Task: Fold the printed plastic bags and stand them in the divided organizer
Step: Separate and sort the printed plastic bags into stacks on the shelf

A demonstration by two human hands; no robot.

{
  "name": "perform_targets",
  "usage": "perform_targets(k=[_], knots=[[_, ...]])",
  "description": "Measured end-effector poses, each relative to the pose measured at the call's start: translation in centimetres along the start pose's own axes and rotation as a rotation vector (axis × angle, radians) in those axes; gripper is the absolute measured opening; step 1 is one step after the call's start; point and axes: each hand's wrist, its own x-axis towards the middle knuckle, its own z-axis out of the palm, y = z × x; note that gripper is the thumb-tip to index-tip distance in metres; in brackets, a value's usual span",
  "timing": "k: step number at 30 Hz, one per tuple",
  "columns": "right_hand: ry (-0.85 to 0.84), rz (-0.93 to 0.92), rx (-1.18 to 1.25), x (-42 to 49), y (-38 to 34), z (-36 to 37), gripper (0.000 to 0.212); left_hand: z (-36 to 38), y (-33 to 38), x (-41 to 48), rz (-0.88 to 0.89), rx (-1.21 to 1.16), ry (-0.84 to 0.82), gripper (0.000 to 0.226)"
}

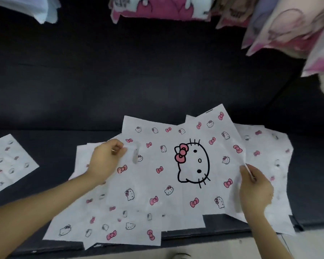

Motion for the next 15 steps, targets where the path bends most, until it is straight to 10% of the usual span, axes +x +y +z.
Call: perform_targets(k=[8,15], knots=[[0.189,0.109,-0.202,9.8,4.6,-6.6,0.022,12.8,9.9,1.8,0.137,-0.103,-0.071,0.018],[0.095,0.186,-0.376,11.7,8.8,-4.8,0.031,21.3,9.9,-1.3,0.672,0.806,-0.481,0.074]])
